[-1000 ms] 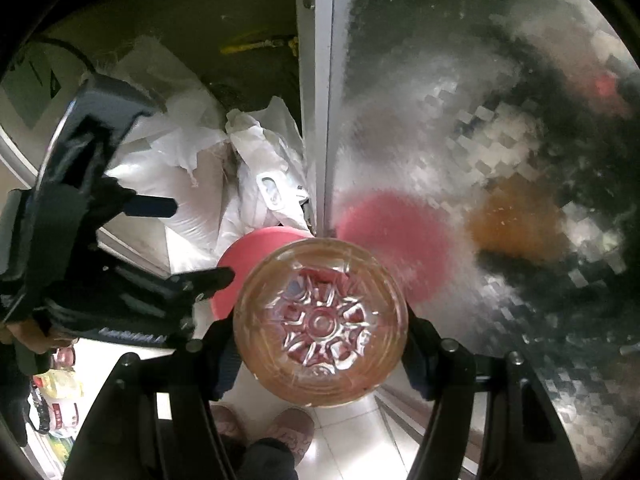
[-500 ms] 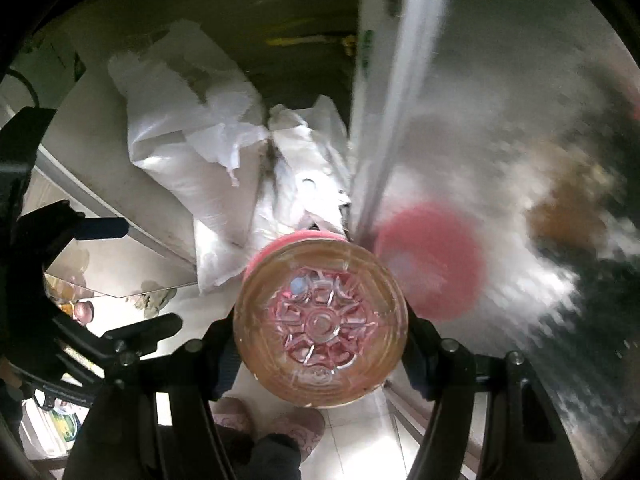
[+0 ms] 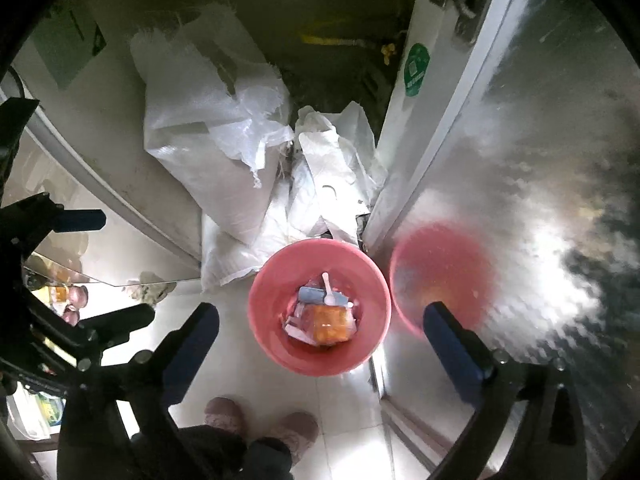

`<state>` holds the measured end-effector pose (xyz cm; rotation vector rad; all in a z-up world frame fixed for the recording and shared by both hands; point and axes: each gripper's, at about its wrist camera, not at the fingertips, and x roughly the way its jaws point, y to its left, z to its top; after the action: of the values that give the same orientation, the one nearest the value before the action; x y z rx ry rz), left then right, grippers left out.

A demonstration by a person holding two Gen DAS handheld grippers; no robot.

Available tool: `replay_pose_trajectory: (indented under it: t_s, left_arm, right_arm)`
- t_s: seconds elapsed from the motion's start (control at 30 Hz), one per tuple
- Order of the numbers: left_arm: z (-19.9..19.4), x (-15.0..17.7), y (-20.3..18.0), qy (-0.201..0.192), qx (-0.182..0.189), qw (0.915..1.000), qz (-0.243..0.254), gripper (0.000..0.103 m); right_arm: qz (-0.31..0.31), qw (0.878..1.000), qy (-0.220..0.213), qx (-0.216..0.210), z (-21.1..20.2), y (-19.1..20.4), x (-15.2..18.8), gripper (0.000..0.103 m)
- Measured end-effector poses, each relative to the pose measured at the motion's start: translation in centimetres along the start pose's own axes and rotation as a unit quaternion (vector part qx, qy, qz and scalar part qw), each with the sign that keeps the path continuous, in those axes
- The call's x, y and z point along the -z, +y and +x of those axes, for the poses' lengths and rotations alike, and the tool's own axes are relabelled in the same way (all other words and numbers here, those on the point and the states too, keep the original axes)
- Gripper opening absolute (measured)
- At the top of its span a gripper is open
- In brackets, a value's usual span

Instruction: Collect trash

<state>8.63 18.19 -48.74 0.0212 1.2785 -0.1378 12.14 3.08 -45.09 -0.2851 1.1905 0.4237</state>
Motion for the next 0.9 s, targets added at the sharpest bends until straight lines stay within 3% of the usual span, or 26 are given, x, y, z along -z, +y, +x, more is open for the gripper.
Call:
replay_pose_trajectory:
  t_s: [0.2,0.47,0.7,0.9]
  left_arm:
    - [-6.8,-0.5,-1.2,-0.002,-0.006,0.9999,-0.009,0.103]
    - [-20.9,-2.7,-2.5,-0.034,-0.032,0.9984,-0.033,0.103]
    - [-33.0,-5.0,-4.2,-0.099,-0.031,0.9934,-0.049,0.103]
    - [-40.9,-5.6,-6.9,-0.16,-0.045,0.9862,-0.002,0.103]
  right_arm:
    - [0.0,1.0,0.001,0.003,-5.2,0.6,-0.5,0.102]
    - [-0.006,1.0,-0.02,-0.01,-17.7,1.3,-3.2,0.102]
    - [0.013,0.997,-0.071,-0.011,-30.0,0.8,-5.6,0.102]
    - [0.052,0.99,-0.131,0.022,-37.9,0.3,-5.3,0.102]
